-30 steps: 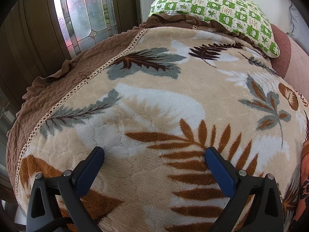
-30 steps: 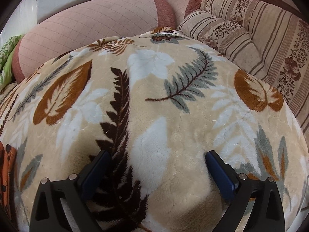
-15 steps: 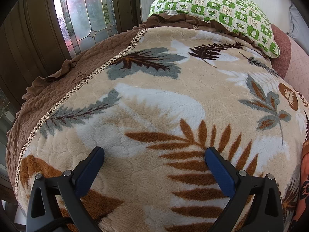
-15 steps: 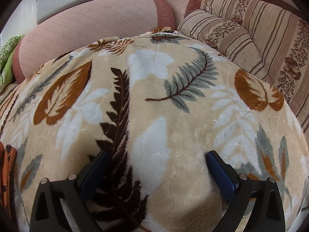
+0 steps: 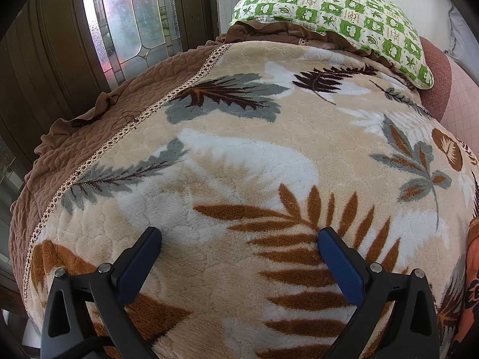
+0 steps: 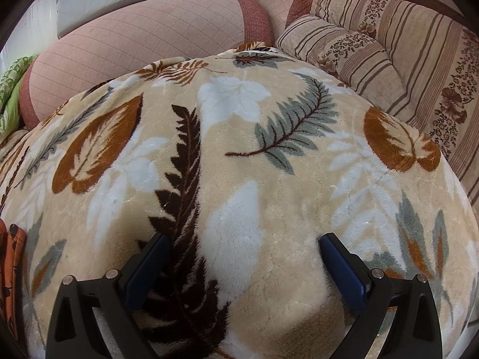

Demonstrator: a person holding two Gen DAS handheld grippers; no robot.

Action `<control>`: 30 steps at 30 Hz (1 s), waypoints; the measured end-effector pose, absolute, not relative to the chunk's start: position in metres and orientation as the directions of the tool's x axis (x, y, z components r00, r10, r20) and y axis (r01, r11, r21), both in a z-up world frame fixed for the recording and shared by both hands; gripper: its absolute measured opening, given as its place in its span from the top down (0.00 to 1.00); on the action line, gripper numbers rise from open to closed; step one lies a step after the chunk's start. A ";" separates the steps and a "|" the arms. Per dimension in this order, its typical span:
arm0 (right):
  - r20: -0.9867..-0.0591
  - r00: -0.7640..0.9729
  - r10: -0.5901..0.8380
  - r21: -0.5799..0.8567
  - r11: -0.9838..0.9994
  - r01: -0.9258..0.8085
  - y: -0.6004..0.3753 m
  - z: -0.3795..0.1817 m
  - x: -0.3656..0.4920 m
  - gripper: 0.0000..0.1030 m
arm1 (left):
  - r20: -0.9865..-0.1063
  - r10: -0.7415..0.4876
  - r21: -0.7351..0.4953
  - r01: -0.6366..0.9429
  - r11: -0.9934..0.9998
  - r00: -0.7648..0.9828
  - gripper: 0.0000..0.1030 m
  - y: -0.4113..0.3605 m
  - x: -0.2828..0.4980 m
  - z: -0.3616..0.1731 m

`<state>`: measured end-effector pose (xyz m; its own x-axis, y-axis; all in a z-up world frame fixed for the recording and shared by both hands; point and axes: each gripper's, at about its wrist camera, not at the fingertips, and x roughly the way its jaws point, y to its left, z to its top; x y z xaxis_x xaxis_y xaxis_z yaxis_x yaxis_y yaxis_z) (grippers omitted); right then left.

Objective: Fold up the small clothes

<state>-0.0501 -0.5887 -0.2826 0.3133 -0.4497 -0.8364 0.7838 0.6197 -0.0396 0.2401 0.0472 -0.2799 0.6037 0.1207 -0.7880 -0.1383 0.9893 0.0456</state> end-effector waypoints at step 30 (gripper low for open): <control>-0.506 0.788 -0.351 0.048 0.901 0.432 -0.407 -0.080 -0.039 0.01 | -0.582 0.046 0.057 -0.016 0.998 0.812 0.00 -0.002 0.107 -0.126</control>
<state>-0.0394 -0.4075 -0.0799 0.7882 -0.3508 -0.5058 0.4318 0.9007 0.0482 0.1074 -0.0022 -0.1260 0.8121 0.0464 -0.5816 -0.0164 0.9983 0.0567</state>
